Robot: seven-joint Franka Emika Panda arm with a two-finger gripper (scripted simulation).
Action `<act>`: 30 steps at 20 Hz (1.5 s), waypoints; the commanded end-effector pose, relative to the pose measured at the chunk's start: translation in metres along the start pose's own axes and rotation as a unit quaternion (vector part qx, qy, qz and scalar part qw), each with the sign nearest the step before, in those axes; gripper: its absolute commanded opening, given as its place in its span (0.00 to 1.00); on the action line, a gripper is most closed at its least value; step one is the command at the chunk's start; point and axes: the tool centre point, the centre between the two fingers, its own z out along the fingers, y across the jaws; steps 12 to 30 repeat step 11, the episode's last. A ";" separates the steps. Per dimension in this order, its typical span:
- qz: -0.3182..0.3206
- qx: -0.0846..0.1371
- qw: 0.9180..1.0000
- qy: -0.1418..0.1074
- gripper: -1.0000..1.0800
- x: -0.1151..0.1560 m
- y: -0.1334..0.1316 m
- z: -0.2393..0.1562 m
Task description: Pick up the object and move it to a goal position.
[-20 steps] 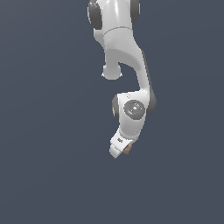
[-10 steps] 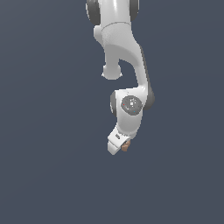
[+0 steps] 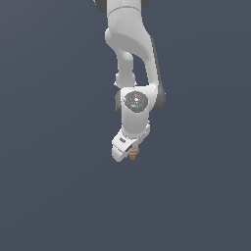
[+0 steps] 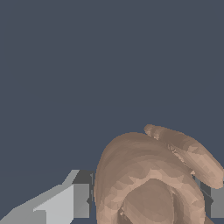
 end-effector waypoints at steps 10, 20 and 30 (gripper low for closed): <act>0.000 0.000 1.000 0.000 0.00 -0.034 -0.001 -0.023; 0.000 0.000 1.000 0.000 0.00 -0.034 -0.001 -0.024; 0.000 0.000 1.000 0.000 0.00 -0.034 -0.001 -0.024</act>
